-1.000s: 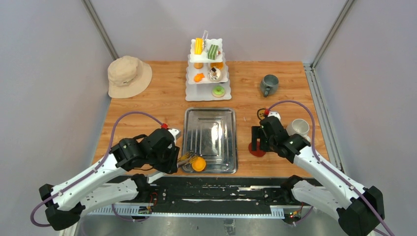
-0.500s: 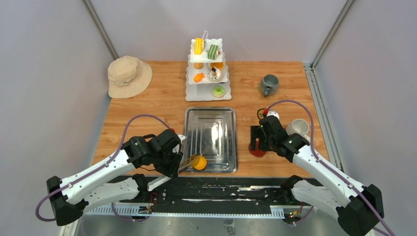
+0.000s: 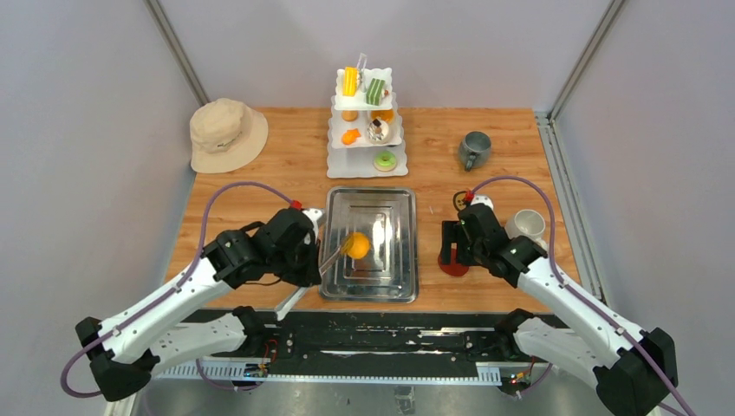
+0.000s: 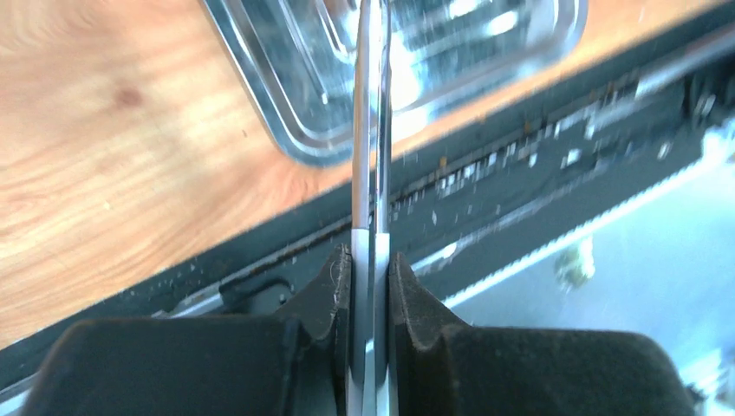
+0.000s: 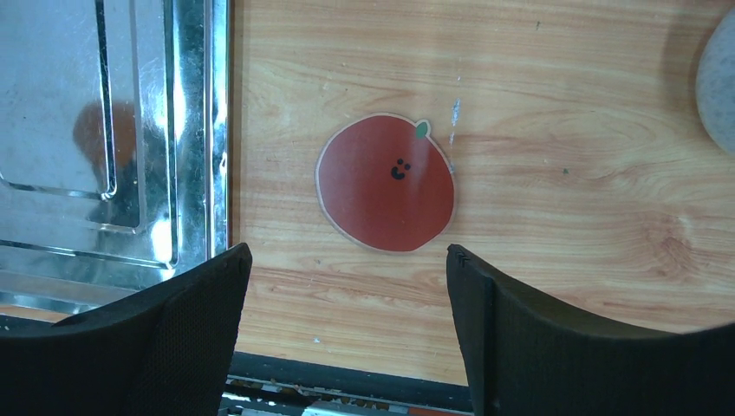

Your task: Serve the afternoon tea

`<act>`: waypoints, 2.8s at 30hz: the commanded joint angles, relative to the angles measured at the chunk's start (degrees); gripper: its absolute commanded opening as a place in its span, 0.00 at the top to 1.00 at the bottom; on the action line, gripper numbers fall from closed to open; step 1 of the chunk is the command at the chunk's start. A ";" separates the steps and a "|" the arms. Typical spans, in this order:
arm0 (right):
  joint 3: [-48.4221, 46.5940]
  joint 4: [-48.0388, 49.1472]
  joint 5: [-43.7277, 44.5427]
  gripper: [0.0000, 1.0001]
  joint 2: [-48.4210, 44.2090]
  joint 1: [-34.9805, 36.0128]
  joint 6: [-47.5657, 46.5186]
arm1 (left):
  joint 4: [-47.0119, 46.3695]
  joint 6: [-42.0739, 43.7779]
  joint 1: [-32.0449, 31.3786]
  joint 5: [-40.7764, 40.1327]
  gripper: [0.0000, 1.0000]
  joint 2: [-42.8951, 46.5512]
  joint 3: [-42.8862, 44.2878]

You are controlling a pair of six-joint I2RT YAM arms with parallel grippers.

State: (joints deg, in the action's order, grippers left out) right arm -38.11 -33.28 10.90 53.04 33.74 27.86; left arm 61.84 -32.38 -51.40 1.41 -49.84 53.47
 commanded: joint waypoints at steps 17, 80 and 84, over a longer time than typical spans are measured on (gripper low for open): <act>-0.46 -7.42 4.38 0.18 -9.37 0.44 2.47 | -47.69 -10.91 21.60 -0.55 1.00 -20.89 0.07; -3.94 -11.47 7.36 0.18 -10.49 0.44 5.20 | -53.93 7.35 29.53 -28.50 0.60 -21.20 -8.66; -3.77 -12.30 8.04 0.17 -12.46 0.45 5.82 | -52.55 7.11 31.75 -26.47 0.58 -30.95 -3.06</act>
State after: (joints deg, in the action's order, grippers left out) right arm -40.88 -44.66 17.12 42.57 33.74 32.88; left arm 14.00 -26.55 -21.61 -22.70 -74.13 45.60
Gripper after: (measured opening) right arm 0.826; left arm 0.415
